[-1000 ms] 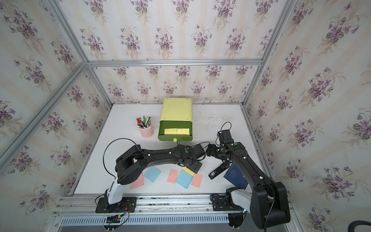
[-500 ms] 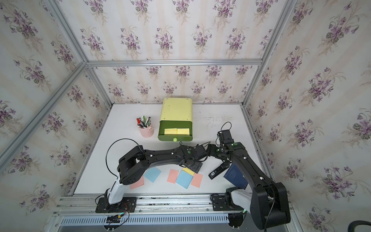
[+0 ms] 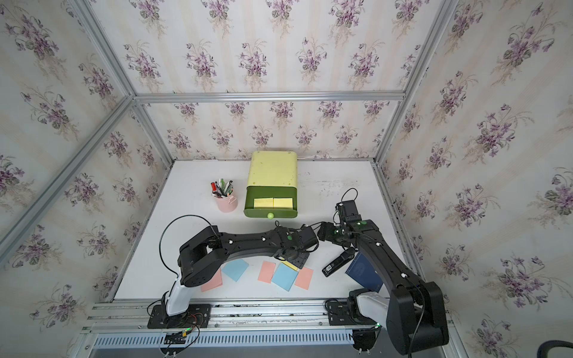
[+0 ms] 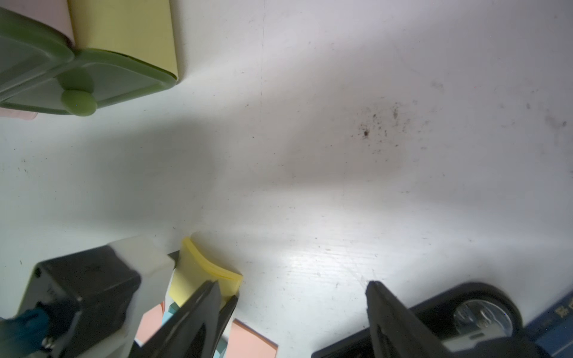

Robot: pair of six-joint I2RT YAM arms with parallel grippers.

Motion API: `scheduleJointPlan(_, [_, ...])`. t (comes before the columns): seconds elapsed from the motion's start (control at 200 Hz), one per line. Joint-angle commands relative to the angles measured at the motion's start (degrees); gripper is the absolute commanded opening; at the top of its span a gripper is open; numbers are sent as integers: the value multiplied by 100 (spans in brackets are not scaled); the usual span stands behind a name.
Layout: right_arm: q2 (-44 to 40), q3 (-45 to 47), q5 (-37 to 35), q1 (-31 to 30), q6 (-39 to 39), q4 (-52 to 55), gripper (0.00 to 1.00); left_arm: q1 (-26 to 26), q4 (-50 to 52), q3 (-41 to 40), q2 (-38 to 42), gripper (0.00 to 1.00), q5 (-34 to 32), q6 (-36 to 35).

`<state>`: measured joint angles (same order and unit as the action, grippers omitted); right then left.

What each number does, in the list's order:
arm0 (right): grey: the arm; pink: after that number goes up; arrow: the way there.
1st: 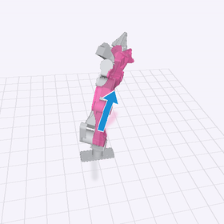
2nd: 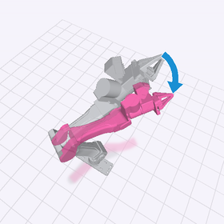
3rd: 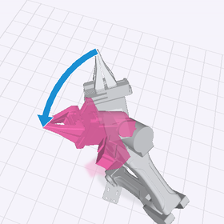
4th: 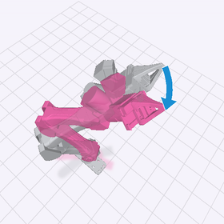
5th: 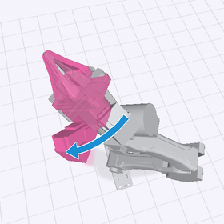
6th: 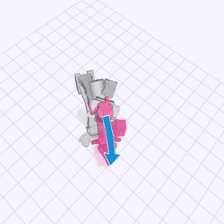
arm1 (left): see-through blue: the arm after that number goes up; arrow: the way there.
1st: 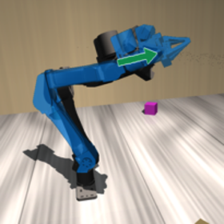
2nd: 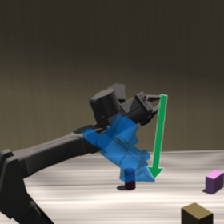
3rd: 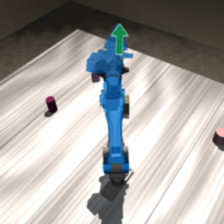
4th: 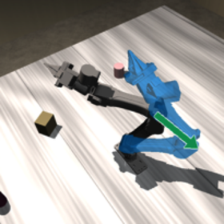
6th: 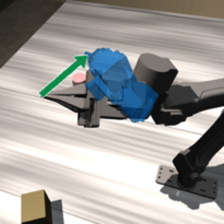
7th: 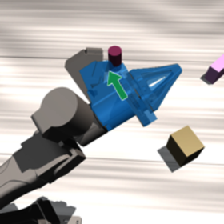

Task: Please put the sticky notes in the drawer by color
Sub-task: Pick up the sticky notes from the center of the board.

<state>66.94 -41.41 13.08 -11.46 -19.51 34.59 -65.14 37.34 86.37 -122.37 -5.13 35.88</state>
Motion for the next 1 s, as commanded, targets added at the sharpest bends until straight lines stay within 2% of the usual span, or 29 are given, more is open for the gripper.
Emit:
scheduleJointPlan(0.0, [-31,-11,26,0,39,-71,79,90,1036,-214,-250,73,411,-136])
scheduleJointPlan(0.115, [-51,-21,27,3,36,-76,79,195,884,-431,45,63,346,-168])
scheduleJointPlan(0.47, [-297,-35,395,-4,57,-264,79,186,984,-573,798,61,-183,-141])
scheduleJointPlan(0.719, [-299,1,439,2,71,-338,79,75,584,-977,1552,61,-795,-200])
scheduleJointPlan(0.994, [-398,11,659,-1,74,-497,78,-121,772,-928,2169,60,-919,-137])
